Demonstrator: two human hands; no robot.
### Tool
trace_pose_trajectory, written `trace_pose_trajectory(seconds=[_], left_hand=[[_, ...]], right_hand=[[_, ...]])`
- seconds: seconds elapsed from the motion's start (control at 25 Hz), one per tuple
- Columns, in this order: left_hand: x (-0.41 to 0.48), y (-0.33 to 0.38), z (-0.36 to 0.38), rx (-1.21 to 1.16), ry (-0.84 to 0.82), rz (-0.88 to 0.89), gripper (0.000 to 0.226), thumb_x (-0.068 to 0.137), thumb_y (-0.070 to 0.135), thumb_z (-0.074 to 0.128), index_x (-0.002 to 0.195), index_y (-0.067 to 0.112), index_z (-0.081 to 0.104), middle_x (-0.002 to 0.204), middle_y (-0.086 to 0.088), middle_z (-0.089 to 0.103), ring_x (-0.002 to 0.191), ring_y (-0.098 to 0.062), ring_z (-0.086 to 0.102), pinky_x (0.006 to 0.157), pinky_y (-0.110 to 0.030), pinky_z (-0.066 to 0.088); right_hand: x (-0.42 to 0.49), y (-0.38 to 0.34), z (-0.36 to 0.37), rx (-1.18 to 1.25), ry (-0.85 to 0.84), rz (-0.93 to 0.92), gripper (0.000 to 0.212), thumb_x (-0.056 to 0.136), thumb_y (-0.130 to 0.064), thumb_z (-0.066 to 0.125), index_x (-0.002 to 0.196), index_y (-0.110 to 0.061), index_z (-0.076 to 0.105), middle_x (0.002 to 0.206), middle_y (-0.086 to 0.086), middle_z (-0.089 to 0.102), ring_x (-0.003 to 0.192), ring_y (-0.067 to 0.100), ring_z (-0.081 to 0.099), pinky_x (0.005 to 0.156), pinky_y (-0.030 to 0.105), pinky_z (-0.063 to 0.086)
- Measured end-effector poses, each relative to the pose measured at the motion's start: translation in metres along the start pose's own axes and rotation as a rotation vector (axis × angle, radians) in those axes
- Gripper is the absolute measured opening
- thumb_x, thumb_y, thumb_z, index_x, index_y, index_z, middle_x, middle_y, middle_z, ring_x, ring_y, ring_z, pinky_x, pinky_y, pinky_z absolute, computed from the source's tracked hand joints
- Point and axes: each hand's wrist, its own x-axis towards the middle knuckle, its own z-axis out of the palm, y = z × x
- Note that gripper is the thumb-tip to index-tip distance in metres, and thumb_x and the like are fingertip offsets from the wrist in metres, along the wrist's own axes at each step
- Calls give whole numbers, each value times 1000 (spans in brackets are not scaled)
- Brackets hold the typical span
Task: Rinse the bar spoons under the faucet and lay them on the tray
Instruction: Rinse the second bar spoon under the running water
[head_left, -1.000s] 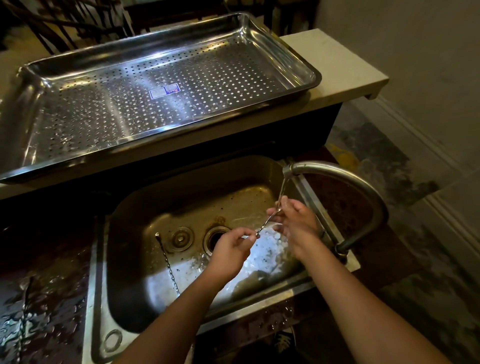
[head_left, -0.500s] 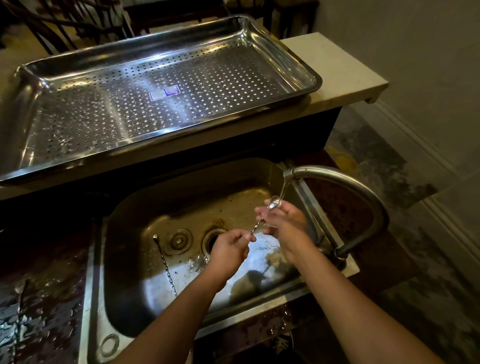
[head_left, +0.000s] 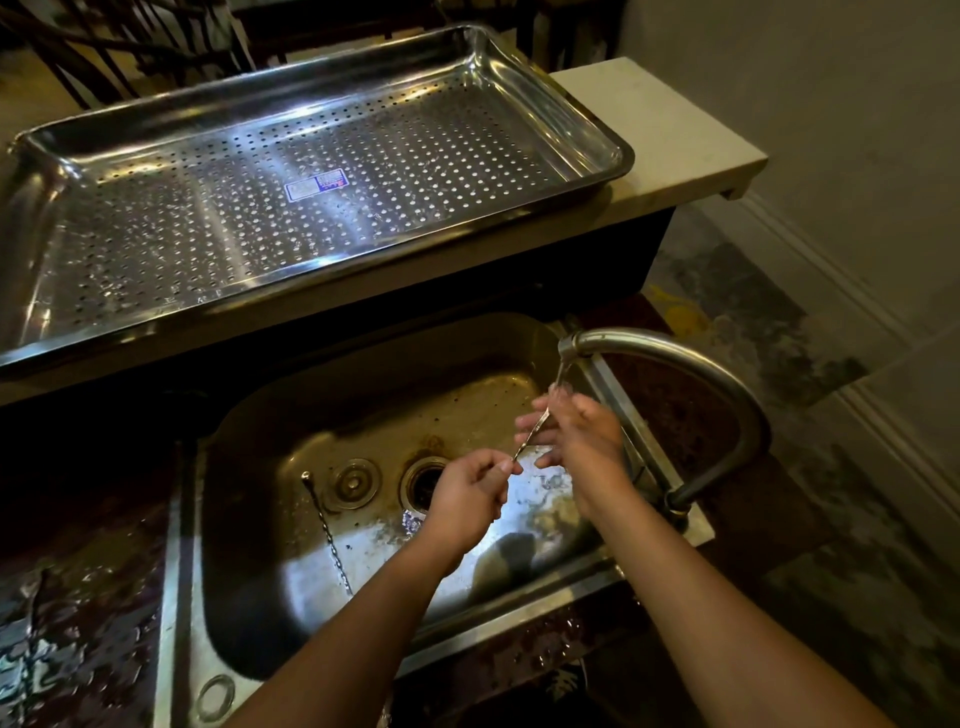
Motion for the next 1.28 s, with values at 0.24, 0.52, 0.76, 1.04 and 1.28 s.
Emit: trace_pose_trajectory(seconds=[0.24,0.52,0.76,1.04,1.28], left_hand=[[0,3,8,-75,35,23,22,98,12,50,79,7,60,59,-3,49,54,-13,42,50,-19,38],[10,3,14,-79,7,44,20,99,14,48,91,3,63,66,-4,52,63,-13,48,63,-24,45],[13,-2,15,-40,18,47,16,98,8,48,95,2,62,70,-5,60,64,-12,55,68,-24,48],[25,23,20,39,4,202,16,95,4,53,100,13,65,85,-1,67,78,-11,63,81,-31,52],[24,37,19,92,12,284,13,93,7,56,96,17,64,90,-1,70,87,-15,67,81,-35,55]], right_hand=[[-12,10,-1,-46,-199,32,6,96,-11,60,101,-9,65,95,7,78,85,21,75,61,25,59],[-5,-9,-6,-76,-12,-109,11,98,-25,58,98,-19,68,84,2,76,65,14,69,57,30,58],[1,-5,-8,-133,-41,-110,18,101,-21,53,110,-16,68,89,2,74,73,18,70,70,34,60],[-1,-21,-9,-268,-20,-202,16,94,-31,64,84,-24,74,80,-6,75,68,2,69,56,18,52],[-5,-24,-11,-405,-105,-307,19,97,-20,60,106,-30,73,97,-14,67,88,-3,64,67,4,47]])
